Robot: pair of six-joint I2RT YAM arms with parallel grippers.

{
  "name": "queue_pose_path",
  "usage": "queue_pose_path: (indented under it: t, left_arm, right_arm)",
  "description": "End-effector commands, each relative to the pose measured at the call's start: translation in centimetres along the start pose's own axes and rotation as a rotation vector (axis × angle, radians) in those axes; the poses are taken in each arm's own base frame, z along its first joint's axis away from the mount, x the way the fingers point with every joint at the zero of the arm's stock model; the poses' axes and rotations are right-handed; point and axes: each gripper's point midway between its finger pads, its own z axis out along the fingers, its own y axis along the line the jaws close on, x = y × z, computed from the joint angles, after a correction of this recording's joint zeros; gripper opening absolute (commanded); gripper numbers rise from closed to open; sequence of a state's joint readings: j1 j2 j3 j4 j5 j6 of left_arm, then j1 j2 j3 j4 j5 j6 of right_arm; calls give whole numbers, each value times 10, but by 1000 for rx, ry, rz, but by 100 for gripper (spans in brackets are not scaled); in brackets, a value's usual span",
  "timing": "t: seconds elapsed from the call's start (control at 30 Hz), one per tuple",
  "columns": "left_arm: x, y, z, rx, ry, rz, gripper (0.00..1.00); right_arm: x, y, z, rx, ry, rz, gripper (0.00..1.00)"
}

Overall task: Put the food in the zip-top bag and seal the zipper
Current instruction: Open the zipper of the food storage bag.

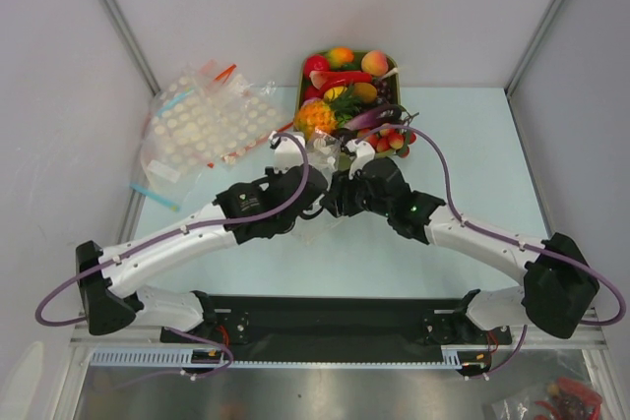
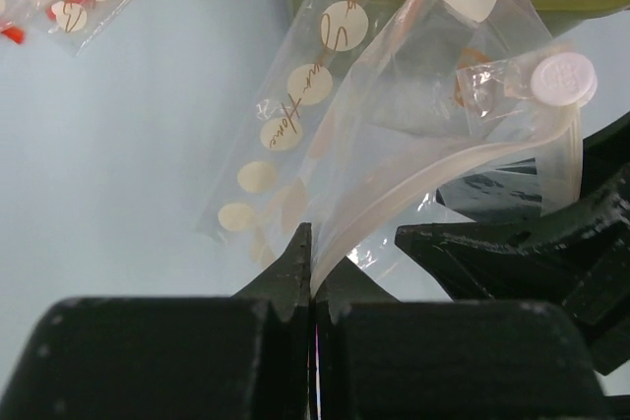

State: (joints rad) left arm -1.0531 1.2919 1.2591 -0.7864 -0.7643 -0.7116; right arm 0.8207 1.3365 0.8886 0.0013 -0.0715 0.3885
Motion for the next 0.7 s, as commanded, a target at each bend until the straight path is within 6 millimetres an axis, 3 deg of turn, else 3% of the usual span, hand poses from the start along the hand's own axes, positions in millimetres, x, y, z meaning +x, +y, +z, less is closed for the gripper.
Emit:
queue_pose_path:
  t: [0.0,0.1,0.27,0.43,0.57,0.67]
  left_arm:
    - [-17,9,-16,-14,-20,-110,0]
    - [-16,20,-19,-18,-47,-144,0]
    - [-24,59,-36,-101,-130,-263,0]
    - [-23,86,-45,-193,-153,-327,0]
    - [-24,92,-45,-226,-172,-341,0]
    - [-20,86,-38,-238,-156,-324,1]
  right_arm:
    - [-22,20,-18,-86,-71,-58,52]
    - [-28,23,-27,-104,-111,-66,55]
    - [-29,22,-29,-101,-123,-68,56]
    - [-31,26,-30,-125,-139,-75,56]
    - [-33,33,-36,-161,-158,-85,60]
    - [-36,37,-45,-186,-194,-95,70]
